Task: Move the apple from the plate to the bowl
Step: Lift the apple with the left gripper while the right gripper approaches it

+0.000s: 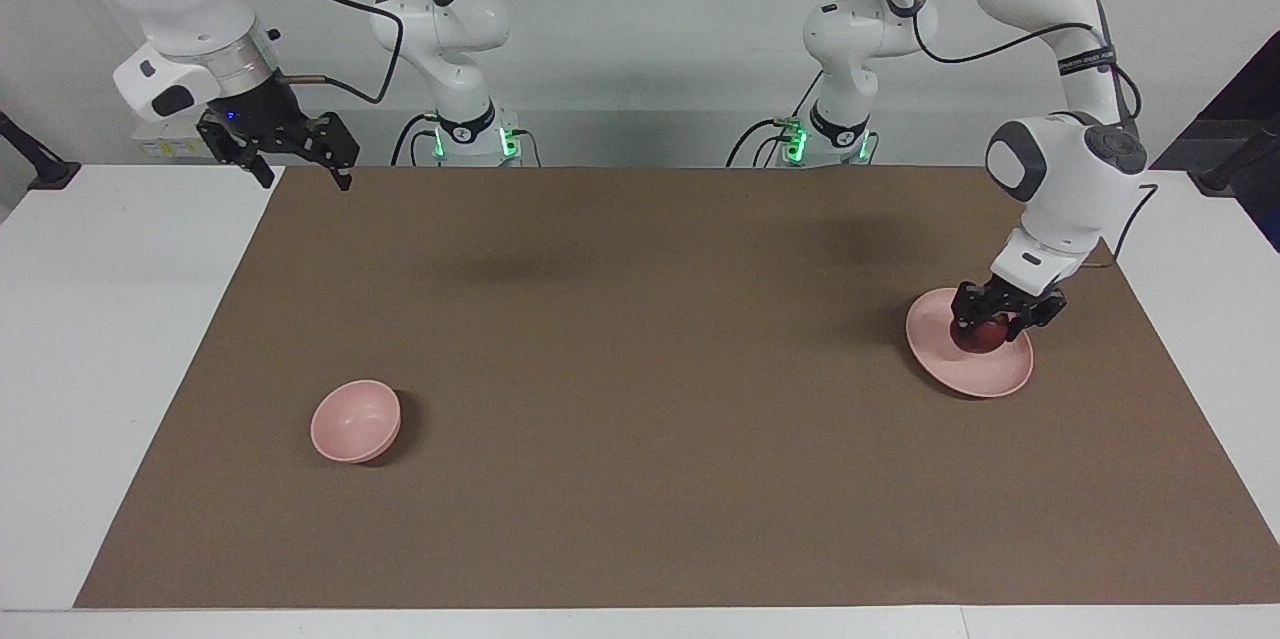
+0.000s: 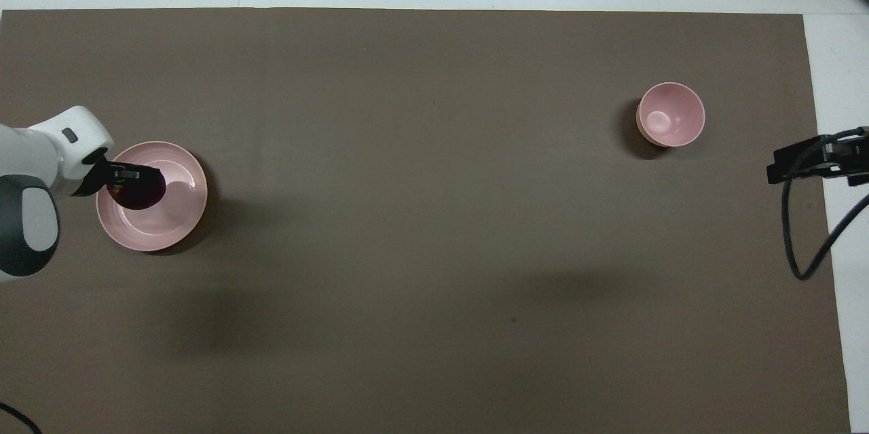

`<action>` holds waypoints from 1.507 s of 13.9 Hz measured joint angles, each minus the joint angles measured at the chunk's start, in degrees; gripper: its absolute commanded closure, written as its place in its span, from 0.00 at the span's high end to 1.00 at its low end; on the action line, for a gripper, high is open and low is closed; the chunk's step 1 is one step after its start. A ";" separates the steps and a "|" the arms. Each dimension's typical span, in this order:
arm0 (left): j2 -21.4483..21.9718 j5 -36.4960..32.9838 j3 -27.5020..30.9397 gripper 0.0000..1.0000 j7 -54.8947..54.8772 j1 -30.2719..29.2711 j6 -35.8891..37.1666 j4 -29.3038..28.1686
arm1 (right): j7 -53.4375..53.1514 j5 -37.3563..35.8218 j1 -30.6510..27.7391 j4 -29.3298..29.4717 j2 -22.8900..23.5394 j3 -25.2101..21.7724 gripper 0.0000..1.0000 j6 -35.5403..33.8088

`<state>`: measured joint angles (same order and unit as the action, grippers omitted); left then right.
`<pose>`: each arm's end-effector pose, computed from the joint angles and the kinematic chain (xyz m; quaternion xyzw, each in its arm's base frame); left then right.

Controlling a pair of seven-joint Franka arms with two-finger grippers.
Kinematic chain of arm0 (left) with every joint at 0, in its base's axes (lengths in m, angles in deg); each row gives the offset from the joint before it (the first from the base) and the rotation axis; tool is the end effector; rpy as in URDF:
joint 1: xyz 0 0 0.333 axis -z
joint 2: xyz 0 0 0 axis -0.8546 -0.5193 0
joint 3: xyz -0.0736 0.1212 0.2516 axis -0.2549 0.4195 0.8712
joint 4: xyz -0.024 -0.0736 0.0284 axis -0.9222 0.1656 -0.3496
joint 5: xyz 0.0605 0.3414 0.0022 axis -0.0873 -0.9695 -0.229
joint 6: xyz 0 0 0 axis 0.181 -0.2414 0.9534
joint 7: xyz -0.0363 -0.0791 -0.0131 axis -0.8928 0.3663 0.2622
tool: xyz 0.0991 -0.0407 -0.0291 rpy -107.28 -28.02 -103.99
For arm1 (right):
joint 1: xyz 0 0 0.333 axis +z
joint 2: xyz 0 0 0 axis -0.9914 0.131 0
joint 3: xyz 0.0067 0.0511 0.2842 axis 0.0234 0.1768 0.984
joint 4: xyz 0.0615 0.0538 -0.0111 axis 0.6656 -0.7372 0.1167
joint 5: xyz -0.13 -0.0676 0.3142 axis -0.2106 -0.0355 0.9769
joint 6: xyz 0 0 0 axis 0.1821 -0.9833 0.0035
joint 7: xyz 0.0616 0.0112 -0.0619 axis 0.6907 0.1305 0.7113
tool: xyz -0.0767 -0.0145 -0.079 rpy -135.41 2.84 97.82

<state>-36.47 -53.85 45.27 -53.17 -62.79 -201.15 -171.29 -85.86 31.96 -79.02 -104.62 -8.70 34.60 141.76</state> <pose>0.5418 0.0358 0.3892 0.9948 -0.0792 0.0621 0.0139 0.5050 -0.0242 0.5978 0.9994 -0.0212 -0.0283 0.0026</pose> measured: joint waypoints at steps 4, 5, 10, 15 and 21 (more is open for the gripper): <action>1.77 5.76 -1.67 0.00 0.69 1.81 6.33 5.33 | 0.00 0.09 1.26 -1.88 -0.97 1.42 1.00 -0.01; 2.24 8.46 -1.98 0.00 1.94 2.39 7.46 6.01 | 0.00 0.18 2.04 -2.66 -1.47 1.49 1.00 -0.01; 2.94 18.53 -7.22 0.00 13.72 3.10 8.28 7.40 | -5.08 8.48 3.27 -5.85 -2.62 1.54 1.00 -0.01; 3.64 24.29 -13.43 0.00 22.30 3.25 8.31 8.43 | -16.00 17.37 3.85 -11.06 -2.65 1.58 1.00 1.98; 4.02 34.52 -17.76 0.00 23.91 3.41 8.37 8.63 | -35.32 30.19 8.60 -17.57 -1.32 1.85 1.00 8.75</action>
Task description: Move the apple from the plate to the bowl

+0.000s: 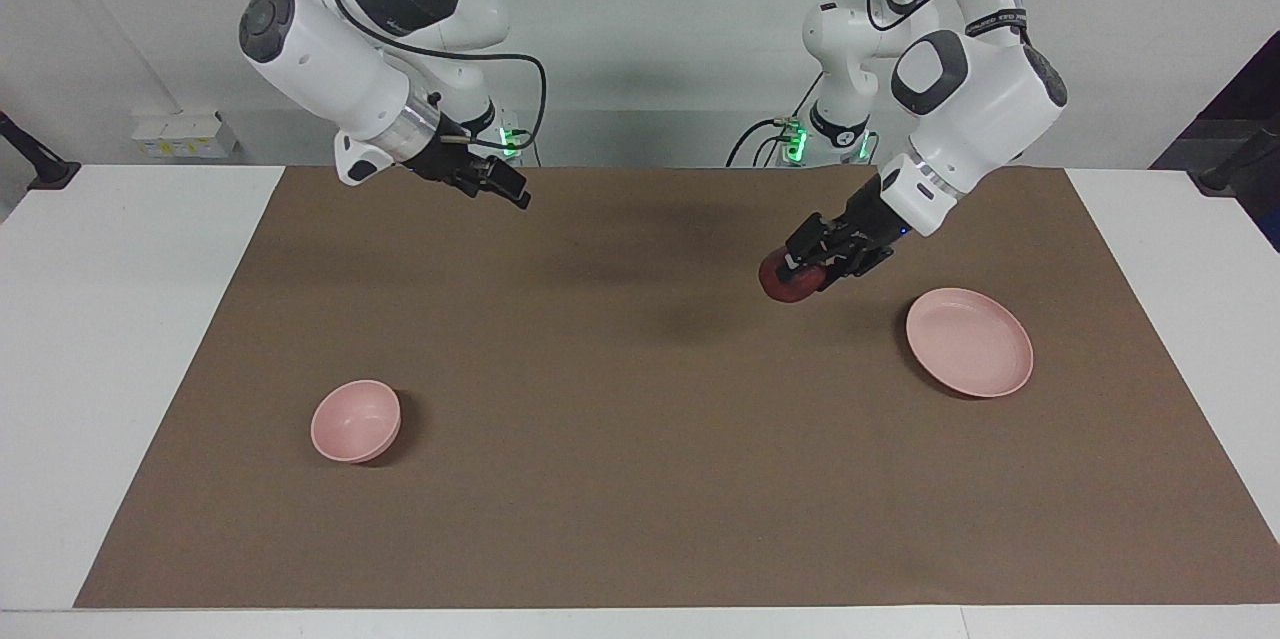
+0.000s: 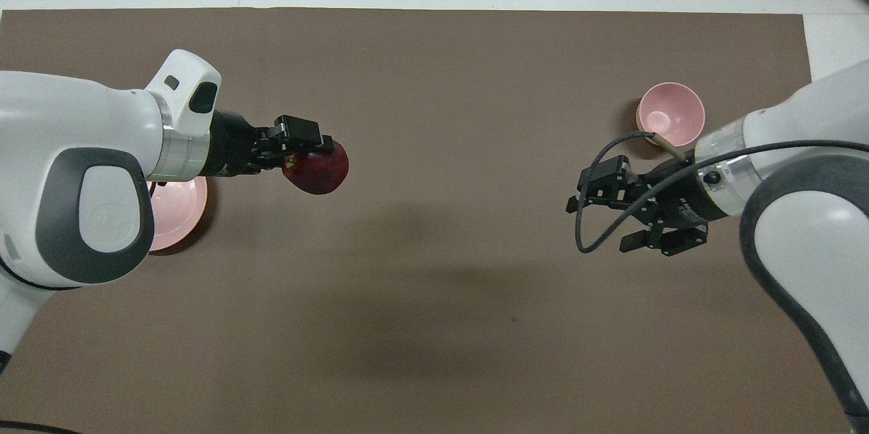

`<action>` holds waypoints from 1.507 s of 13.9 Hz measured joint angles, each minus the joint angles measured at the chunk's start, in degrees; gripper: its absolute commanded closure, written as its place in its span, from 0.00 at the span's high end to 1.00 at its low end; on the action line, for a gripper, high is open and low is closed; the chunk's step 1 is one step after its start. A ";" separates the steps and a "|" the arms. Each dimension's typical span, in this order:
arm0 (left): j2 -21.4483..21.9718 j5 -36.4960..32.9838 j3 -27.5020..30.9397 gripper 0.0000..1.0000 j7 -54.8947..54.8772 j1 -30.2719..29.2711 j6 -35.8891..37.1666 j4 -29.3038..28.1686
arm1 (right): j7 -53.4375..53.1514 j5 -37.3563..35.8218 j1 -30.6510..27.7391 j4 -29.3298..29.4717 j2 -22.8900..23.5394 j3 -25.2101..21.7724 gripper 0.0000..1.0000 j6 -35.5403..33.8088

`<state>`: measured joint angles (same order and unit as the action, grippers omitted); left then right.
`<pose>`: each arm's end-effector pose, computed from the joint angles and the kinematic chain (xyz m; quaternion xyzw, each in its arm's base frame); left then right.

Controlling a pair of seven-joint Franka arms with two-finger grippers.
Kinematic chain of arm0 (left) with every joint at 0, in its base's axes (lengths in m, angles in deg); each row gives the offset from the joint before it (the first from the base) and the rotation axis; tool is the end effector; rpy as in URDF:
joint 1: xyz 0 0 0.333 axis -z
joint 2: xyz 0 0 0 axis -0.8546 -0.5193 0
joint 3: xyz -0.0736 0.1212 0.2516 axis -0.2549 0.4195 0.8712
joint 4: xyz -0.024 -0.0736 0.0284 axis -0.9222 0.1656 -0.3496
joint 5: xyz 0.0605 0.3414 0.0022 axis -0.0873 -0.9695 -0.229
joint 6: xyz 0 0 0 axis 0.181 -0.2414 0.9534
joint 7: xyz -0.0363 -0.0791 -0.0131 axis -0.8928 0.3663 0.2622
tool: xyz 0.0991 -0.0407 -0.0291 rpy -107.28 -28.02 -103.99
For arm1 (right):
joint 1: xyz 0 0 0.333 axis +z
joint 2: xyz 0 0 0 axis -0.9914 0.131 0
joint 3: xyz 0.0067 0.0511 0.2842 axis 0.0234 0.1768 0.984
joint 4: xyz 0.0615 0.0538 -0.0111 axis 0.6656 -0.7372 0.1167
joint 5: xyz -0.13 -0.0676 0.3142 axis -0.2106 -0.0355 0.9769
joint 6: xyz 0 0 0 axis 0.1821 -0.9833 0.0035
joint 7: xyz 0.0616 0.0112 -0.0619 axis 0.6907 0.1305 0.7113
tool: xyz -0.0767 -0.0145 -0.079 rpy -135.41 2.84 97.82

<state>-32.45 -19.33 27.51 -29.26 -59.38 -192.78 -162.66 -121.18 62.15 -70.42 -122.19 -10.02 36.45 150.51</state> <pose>0.5198 -0.1881 0.4896 0.9470 0.0784 0.0217 0.3107 0.4882 0.1189 0.5066 -0.9252 0.2657 0.1769 0.2051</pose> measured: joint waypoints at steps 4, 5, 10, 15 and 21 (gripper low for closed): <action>0.88 5.06 -1.30 0.00 0.00 1.36 -0.56 -0.33 | -9.62 5.36 3.31 -0.41 3.29 0.03 1.00 4.15; 1.13 5.66 -1.32 0.00 0.05 2.51 -1.74 -0.73 | -11.45 6.28 4.57 -0.49 3.73 0.06 1.00 5.20; 2.39 8.58 -1.46 0.00 0.61 9.00 -7.55 -4.63 | -19.37 13.55 8.01 -2.05 4.23 0.09 1.00 11.37; 4.55 10.15 -1.47 0.00 2.29 12.33 -10.65 -7.74 | -22.02 16.44 9.01 -4.95 4.24 0.08 1.00 17.28; 4.80 14.33 -1.48 0.00 3.60 14.50 -19.04 -9.56 | -26.30 23.05 11.00 -7.92 4.66 0.08 1.00 23.47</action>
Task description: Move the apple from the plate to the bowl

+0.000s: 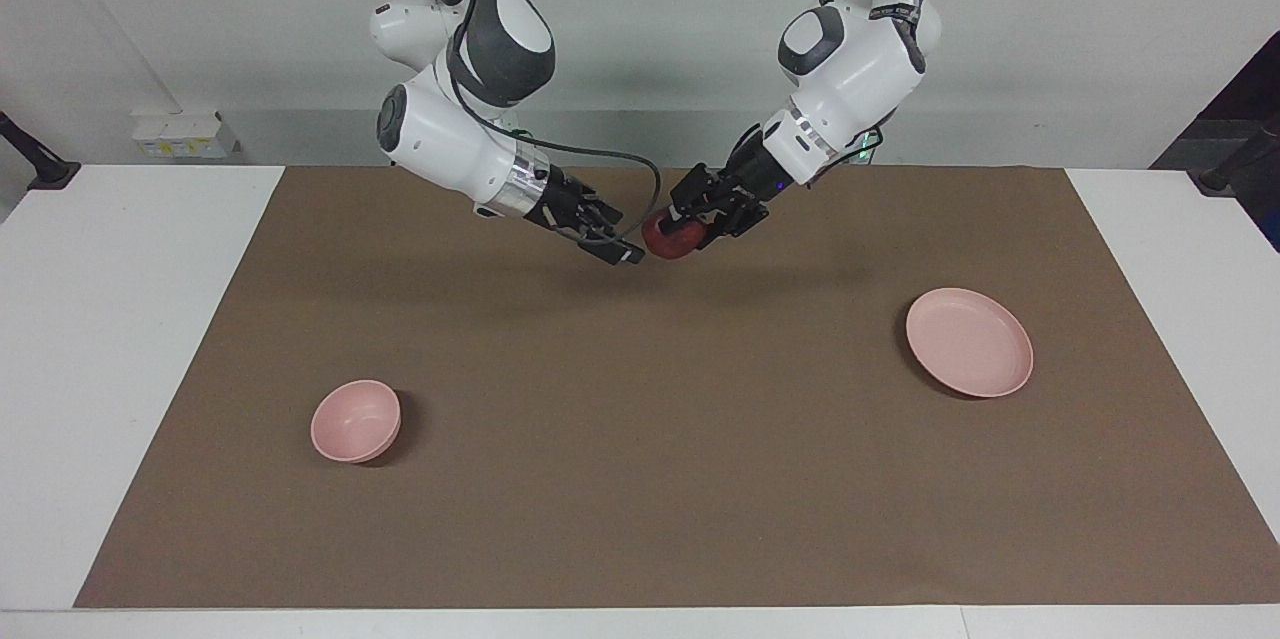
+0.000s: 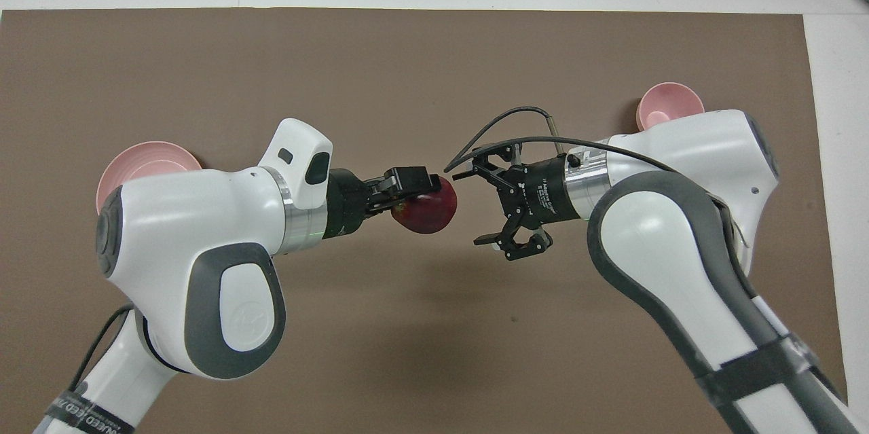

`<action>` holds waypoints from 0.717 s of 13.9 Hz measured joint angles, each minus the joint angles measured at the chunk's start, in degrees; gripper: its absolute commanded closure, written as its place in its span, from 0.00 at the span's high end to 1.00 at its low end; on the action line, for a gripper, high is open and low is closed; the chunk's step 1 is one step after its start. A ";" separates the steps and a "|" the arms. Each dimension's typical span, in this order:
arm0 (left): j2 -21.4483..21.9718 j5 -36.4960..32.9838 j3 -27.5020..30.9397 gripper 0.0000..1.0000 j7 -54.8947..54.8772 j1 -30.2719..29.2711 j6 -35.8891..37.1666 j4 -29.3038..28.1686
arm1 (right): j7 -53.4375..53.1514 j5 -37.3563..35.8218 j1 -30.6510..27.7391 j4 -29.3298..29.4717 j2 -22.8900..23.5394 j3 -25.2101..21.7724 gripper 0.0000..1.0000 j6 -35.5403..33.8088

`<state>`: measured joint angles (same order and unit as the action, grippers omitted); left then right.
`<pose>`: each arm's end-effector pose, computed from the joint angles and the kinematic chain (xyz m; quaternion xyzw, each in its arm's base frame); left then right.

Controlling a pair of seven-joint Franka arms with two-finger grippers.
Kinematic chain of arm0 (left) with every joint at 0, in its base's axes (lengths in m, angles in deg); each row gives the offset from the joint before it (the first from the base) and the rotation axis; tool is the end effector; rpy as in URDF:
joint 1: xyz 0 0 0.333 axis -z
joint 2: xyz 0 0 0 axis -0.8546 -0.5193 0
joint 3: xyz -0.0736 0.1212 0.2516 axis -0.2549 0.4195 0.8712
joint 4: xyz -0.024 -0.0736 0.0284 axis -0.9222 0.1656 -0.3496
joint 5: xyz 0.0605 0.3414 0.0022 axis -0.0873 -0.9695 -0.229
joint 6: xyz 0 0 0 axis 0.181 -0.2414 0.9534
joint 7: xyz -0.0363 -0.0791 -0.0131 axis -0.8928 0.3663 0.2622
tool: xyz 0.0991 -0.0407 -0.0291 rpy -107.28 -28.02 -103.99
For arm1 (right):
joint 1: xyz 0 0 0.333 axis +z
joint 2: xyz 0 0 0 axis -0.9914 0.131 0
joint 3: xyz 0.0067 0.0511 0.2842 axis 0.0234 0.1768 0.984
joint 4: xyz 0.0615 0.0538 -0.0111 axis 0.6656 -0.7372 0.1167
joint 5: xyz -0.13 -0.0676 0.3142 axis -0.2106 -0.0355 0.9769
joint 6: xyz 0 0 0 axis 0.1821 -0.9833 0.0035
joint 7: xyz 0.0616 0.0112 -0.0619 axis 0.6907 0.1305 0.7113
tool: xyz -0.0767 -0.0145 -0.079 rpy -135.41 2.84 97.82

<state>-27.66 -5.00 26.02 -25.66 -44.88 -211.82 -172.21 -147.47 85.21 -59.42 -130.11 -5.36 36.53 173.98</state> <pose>0.4505 -0.2969 0.4859 0.9131 0.1125 0.0509 0.3886 0.4993 0.2201 0.4453 -0.7620 0.5130 0.2525 0.3040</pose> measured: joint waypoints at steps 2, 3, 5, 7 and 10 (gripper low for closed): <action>0.11 1.26 -0.04 0.00 0.05 1.60 -2.78 -1.21 | -1.57 0.13 0.11 0.00 0.00 0.00 1.00 0.35; 0.26 2.28 -0.02 0.00 0.05 2.09 -3.58 -1.56 | -2.40 0.16 0.26 0.00 0.00 0.00 1.00 0.66; 0.63 3.18 -0.03 0.00 0.07 3.04 -5.60 -1.88 | -3.68 1.00 0.79 0.00 0.00 0.00 1.00 1.57; 0.79 3.89 -0.04 0.00 0.19 4.09 -7.53 -2.13 | -4.67 1.74 1.69 -0.01 0.00 0.00 1.00 3.51; 0.81 4.31 -0.04 0.00 0.19 4.63 -9.22 -2.43 | -5.39 1.83 2.28 -0.01 0.00 0.00 0.52 4.02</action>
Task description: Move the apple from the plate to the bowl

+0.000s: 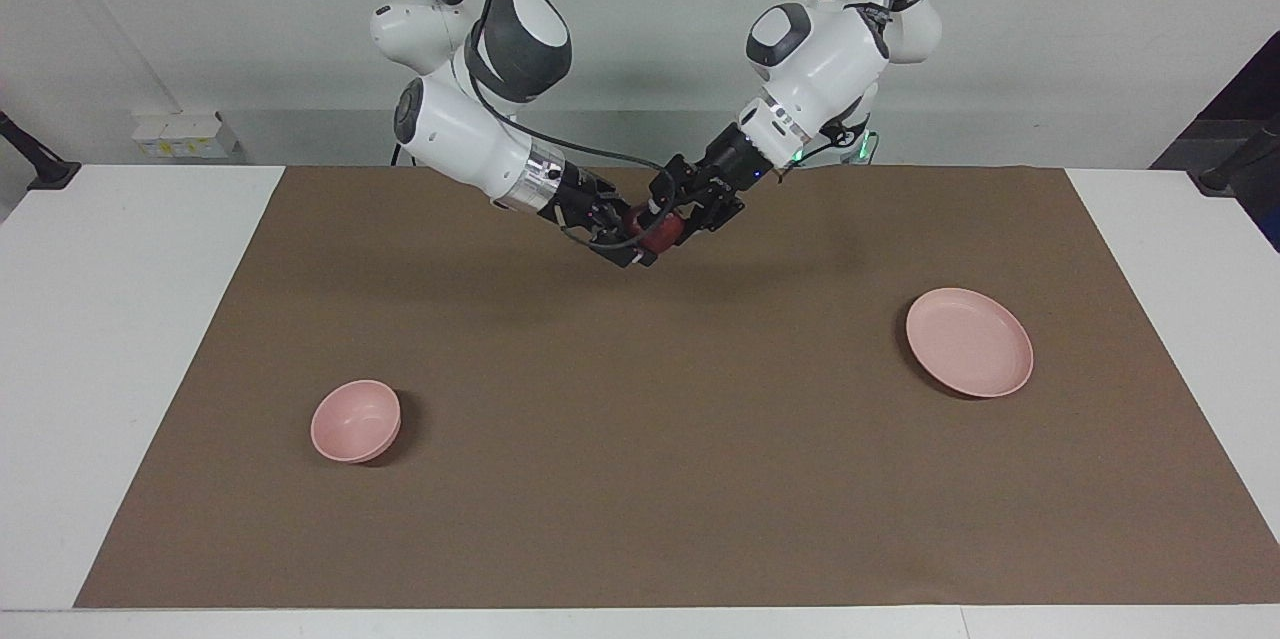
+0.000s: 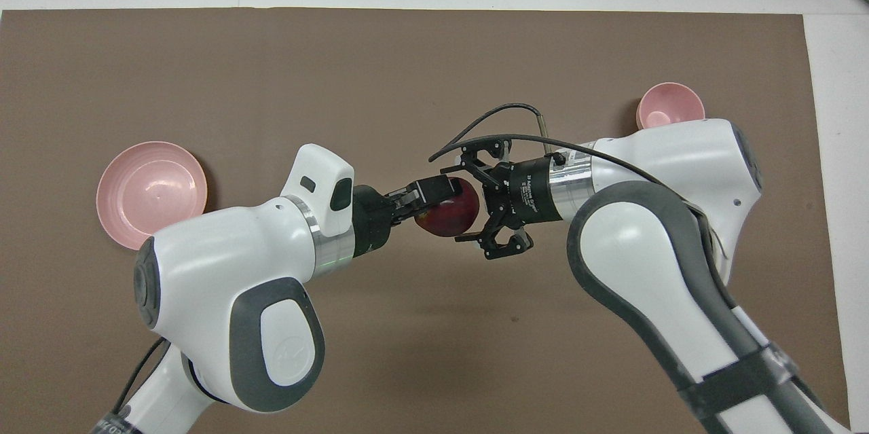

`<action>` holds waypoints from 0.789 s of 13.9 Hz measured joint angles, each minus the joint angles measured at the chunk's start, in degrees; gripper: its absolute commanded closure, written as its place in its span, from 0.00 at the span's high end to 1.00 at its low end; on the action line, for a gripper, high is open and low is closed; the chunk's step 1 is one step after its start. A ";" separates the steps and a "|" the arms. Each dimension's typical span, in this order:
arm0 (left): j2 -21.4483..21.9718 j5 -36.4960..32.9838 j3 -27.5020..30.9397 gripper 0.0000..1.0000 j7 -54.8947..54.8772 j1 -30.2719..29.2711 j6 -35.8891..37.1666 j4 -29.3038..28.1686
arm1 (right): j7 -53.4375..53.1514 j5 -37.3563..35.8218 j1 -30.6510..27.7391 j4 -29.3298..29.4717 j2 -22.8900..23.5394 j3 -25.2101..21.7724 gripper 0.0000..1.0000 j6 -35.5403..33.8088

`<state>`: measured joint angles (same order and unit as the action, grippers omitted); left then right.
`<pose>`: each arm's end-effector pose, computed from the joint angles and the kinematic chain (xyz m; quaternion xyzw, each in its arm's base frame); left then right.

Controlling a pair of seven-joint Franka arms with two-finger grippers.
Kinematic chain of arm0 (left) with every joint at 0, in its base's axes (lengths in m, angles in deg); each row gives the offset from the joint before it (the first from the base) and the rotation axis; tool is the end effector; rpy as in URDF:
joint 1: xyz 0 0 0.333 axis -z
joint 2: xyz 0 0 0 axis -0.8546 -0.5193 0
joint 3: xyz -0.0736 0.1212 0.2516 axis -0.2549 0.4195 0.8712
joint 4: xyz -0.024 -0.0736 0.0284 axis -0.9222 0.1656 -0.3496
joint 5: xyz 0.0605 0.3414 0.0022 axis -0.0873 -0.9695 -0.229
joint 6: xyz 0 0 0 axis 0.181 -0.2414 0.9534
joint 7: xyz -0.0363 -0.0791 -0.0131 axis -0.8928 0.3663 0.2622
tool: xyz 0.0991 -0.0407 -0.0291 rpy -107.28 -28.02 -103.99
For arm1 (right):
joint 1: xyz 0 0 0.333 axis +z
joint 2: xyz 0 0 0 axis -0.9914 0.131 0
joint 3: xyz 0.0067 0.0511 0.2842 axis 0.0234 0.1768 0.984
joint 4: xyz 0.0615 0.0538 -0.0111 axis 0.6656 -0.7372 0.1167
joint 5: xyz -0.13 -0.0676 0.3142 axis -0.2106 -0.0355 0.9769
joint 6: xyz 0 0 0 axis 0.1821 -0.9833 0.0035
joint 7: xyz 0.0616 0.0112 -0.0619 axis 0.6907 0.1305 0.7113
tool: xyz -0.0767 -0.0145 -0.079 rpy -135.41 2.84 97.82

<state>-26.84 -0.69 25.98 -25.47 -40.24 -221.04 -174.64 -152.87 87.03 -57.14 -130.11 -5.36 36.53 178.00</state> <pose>0.4330 -0.3158 0.4856 0.8988 0.1359 0.0852 0.4080 0.4985 0.2362 0.4497 -0.7326 0.5495 0.2533 0.3117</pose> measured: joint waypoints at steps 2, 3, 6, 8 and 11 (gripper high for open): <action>0.00 0.02 0.00 0.00 0.00 0.01 -0.15 -0.02 | 0.00 0.01 0.00 0.00 0.00 -0.02 0.00 0.02; 0.00 0.02 0.04 0.00 -0.04 0.01 -0.20 -0.06 | -0.01 0.02 -0.01 0.01 0.00 -0.03 0.00 0.00; 0.01 0.02 0.04 0.09 -0.03 0.01 -0.21 -0.08 | -0.01 0.02 0.00 0.01 0.00 -0.03 0.00 -0.02; 0.01 0.02 0.05 0.29 0.13 0.01 -0.21 -0.07 | -0.01 0.02 0.00 0.02 0.00 -0.03 0.00 -0.02; 0.01 0.02 0.05 0.75 0.52 0.02 -0.20 -0.07 | -0.01 0.02 -0.01 0.03 0.00 -0.05 0.00 -0.06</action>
<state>-26.83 -0.67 26.03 -24.95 -40.23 -221.24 -174.71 -152.88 87.05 -57.14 -130.09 -5.36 36.48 177.95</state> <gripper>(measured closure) 0.282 0.194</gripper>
